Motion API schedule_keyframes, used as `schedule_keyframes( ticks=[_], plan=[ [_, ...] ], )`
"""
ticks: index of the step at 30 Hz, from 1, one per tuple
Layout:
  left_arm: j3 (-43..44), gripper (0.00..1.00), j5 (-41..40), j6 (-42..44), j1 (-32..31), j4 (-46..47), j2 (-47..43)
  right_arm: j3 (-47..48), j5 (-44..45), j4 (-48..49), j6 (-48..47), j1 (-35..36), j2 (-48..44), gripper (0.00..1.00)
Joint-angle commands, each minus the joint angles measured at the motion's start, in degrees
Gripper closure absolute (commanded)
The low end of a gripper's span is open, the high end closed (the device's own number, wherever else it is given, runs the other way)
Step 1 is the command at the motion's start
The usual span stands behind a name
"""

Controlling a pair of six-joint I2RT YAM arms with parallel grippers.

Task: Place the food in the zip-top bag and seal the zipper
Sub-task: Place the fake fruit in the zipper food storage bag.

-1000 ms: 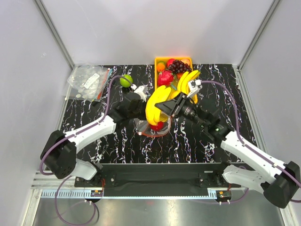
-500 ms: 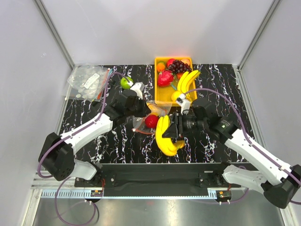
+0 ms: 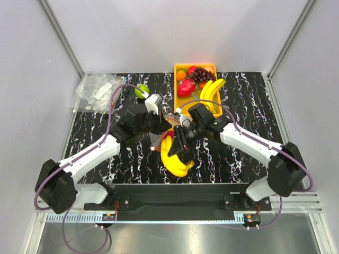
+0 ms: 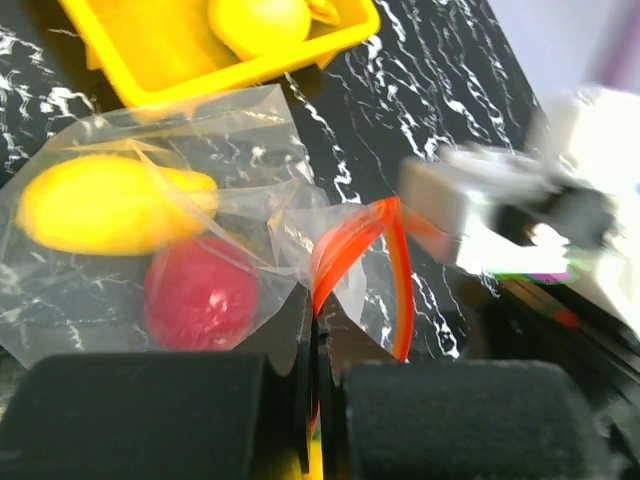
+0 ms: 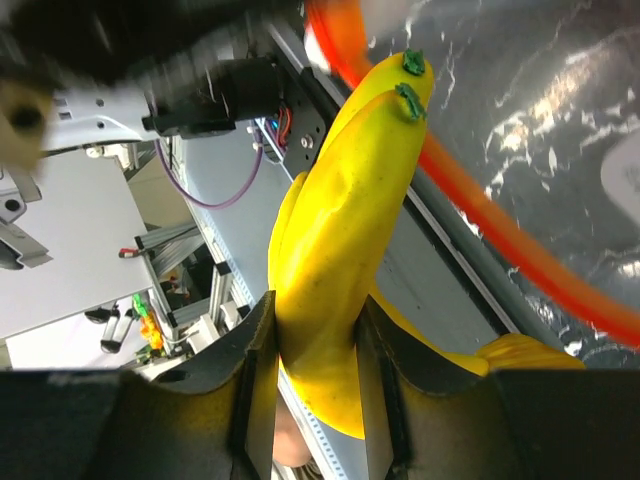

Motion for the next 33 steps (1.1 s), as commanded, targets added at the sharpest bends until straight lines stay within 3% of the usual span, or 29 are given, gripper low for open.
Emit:
schedule_keyframes(
  ticks=[1, 10, 16, 19, 24, 27, 33],
  plan=[
    [-2.34, 1.00, 4.25, 0.88, 0.23, 7.41, -3.07, 5.23, -3.81, 3.24, 0.51, 0.21, 2.99, 0.79],
    [-8.15, 1.00, 5.05, -1.22, 0.15, 12.77, -3.78, 7.44, -3.63, 4.47, 3.75, -3.30, 10.54, 0.69],
    [-9.73, 1.00, 6.97, -3.68, 0.15, 17.69, -0.98, 5.41, -7.32, 10.62, 5.95, -6.99, 16.26, 0.69],
    [-10.61, 1.00, 8.21, -6.05, 0.15, 20.14, 0.52, 4.54, -7.41, 14.31, 7.88, -8.84, 17.15, 0.61],
    [-11.93, 1.00, 7.59, -9.14, -0.03, 22.35, 3.60, 4.36, -5.66, 12.84, 6.40, -9.90, 15.92, 0.25],
    [-11.67, 1.00, 7.42, -10.19, -0.03, 22.88, 7.02, 3.57, -4.34, 9.85, 3.51, -9.90, 13.81, 0.16],
    [-10.53, 1.00, 8.04, -10.55, -0.21, 23.67, 10.28, 0.14, 1.54, 3.00, -2.03, -9.90, 7.75, 0.13]
  ],
)
